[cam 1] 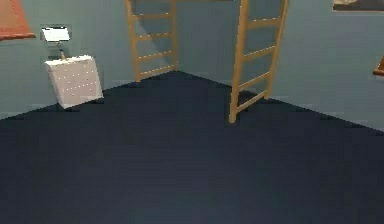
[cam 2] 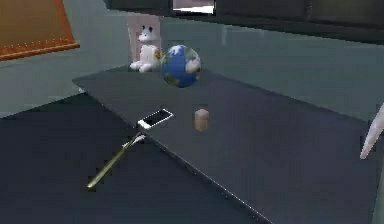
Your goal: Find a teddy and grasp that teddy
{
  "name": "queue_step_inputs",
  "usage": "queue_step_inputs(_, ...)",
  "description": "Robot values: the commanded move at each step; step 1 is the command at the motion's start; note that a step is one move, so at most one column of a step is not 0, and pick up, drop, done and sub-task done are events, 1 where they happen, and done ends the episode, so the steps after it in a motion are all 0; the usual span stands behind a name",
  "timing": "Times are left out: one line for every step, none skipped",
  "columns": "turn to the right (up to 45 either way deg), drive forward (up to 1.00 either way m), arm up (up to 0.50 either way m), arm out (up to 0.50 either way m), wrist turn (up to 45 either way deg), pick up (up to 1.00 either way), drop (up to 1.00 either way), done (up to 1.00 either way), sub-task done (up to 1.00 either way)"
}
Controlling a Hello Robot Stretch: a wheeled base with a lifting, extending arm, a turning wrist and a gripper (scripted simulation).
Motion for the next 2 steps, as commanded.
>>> queue_step_inputs(39.0,0.0,0.0,0.0,0.0,0.0,0.0,0.0,0.0)
queue_step_inputs(0.0,0.7,0.0,0.0,0.0,0.0,0.0,0.0,0.0)
